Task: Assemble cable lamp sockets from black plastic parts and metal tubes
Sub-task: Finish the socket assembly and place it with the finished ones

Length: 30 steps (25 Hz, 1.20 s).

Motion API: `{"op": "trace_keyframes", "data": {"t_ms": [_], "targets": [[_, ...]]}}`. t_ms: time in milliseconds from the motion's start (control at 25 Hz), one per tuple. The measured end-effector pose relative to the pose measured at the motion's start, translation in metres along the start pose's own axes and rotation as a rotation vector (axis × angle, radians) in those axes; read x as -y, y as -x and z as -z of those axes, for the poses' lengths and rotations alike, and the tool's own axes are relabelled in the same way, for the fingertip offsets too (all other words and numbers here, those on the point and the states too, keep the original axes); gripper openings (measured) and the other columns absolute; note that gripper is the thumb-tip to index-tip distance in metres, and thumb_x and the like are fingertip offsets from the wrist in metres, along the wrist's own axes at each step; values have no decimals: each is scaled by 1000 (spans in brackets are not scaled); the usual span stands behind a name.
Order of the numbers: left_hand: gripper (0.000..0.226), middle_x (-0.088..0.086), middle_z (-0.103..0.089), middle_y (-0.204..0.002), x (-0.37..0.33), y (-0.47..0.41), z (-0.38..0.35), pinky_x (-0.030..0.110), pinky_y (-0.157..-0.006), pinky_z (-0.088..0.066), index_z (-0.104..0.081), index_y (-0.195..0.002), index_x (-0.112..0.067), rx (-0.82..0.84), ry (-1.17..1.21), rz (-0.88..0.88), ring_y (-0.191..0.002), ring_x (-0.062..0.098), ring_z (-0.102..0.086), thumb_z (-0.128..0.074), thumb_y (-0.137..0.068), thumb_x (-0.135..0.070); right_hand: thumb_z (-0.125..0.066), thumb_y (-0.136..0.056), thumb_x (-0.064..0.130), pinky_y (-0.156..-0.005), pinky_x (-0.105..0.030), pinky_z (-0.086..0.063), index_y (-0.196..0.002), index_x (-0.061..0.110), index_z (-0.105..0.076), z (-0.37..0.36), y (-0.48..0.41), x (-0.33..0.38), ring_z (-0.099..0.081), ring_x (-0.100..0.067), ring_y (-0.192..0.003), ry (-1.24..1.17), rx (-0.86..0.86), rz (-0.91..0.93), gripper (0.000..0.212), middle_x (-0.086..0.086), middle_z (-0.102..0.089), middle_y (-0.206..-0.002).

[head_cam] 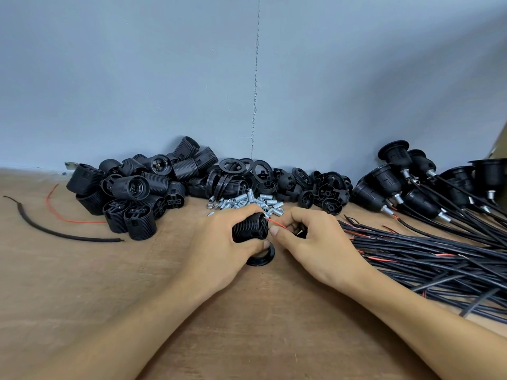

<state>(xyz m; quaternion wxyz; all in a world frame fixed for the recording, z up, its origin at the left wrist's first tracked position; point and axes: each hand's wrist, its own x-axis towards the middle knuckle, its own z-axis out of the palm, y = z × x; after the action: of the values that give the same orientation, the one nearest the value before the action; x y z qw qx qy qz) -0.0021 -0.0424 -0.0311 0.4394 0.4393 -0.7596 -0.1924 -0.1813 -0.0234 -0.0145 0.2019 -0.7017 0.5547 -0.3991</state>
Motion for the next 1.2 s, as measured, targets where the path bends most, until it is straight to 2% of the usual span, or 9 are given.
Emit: {"op": "trace_keyframes", "data": {"t_ms": [120, 240, 320, 480, 640, 840, 1040, 1200], "targets": [[22, -9, -64, -70, 1, 0, 0, 23, -62, -43, -68, -86, -23, 3, 9, 6, -68, 8, -57, -85, -73, -18, -69, -92, 26, -59, -17, -40, -77, 21, -70, -1, -1, 0, -47, 0, -59, -25, 0, -7, 16, 11, -59, -65], [23, -8, -65, -71, 1, 1, 1, 25, -63, -45, -69, -88, -24, 16, 15, 9, -68, 9, -58, -85, -73, -19, -68, -92, 24, -61, -23, -40, -75, 20, -68, -1, 0, 1, -46, -3, -60, -18, 9, -21, 18, 9, -56, -64], [23, -7, -67, -73, 0, 0, 1, 32, -68, -49, -70, -90, -23, 26, 31, 17, -70, 12, -61, -85, -74, -19, -67, -92, 22, -62, -25, -39, -73, 19, -66, -1, 0, 3, -44, -5, -61, -12, 19, -30, 19, 9, -54, -64], [23, -4, -70, -77, 0, 0, 0, 41, -75, -51, -71, -93, -23, 32, 69, 41, -75, 16, -64, -85, -75, -19, -66, -93, 19, -58, -20, -34, -68, 22, -60, -2, 1, 6, -40, -4, -58, -25, 16, -32, 26, 10, -50, -60], [26, 0, -74, -86, 1, -2, -2, 48, -82, -54, -72, -98, -23, 56, 95, 48, -85, 23, -68, -86, -76, -17, -65, -94, 19, -56, -21, -32, -68, 21, -60, -2, 3, 7, -38, -5, -57, -34, 23, -33, 26, 10, -48, -59], [24, -1, -69, -78, 2, -1, -2, 49, -76, -53, -70, -94, -21, 70, 73, 31, -77, 21, -64, -85, -75, -17, -65, -94, 19, -59, -24, -33, -74, 14, -65, -2, 1, 6, -40, -6, -60, -39, 9, -31, 21, 9, -48, -60], [23, -2, -66, -74, 1, -1, -3, 47, -73, -52, -69, -91, -21, 57, 63, 29, -73, 20, -61, -85, -75, -17, -64, -94, 19, -57, -22, -33, -69, 21, -61, -2, 2, 6, -40, -5, -58, -34, 16, -28, 25, 9, -49, -58], [24, -3, -68, -76, 1, -1, -3, 47, -74, -52, -70, -94, -22, 60, 64, 23, -75, 20, -62, -85, -75, -18, -63, -94, 19, -58, -24, -33, -73, 13, -64, -2, 3, 5, -40, -6, -59, -16, 11, -26, 22, 8, -49, -60]]}}
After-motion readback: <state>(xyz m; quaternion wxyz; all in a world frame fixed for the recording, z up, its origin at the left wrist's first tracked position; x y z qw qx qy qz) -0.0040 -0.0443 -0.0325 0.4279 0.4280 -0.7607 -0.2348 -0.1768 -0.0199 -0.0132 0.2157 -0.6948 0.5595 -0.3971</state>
